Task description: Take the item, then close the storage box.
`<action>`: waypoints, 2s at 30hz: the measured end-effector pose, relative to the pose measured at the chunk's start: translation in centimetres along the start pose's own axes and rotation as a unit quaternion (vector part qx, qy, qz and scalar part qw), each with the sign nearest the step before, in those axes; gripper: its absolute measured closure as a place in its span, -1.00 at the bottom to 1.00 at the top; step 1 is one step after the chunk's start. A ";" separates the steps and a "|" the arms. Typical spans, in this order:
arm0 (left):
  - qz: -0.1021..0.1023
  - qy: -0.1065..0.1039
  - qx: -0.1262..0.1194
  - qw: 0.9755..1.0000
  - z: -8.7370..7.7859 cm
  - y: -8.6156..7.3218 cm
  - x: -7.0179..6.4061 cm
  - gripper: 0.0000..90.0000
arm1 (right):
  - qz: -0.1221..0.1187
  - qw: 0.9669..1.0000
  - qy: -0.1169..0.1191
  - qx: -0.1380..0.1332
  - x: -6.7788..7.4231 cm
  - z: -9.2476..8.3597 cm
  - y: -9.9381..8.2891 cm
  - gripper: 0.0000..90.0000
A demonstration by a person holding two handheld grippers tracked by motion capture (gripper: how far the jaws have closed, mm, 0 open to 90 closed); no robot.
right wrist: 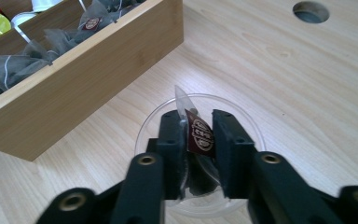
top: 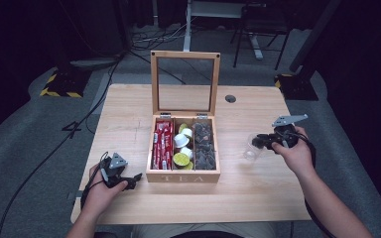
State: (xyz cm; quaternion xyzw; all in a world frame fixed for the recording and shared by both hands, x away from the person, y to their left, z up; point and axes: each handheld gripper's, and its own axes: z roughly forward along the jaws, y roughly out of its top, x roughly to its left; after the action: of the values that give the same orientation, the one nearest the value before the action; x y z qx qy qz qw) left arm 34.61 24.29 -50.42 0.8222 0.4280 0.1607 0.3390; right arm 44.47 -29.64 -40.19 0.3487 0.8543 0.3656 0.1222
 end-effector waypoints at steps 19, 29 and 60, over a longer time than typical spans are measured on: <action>0.000 0.000 0.002 1.000 -0.1 0.0 0.0 -0.60 | 0.003 0.999 -0.010 -0.045 0.2 -0.9 1.0 -0.06; -0.002 0.003 0.002 1.000 -0.1 0.0 0.0 -0.60 | 0.007 0.996 -0.013 -0.086 0.4 -2.0 3.0 -0.24; 0.008 -0.007 0.004 1.000 -0.1 -0.1 0.3 -0.64 | 0.004 0.983 0.003 -0.182 -0.3 0.6 15.4 -0.38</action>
State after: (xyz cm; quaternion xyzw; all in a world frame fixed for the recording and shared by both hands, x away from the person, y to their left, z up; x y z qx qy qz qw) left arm 34.67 24.61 -50.41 0.8281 0.4194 0.1558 0.3376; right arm 52.72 -21.97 -29.65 0.3232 0.7725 0.5165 0.1792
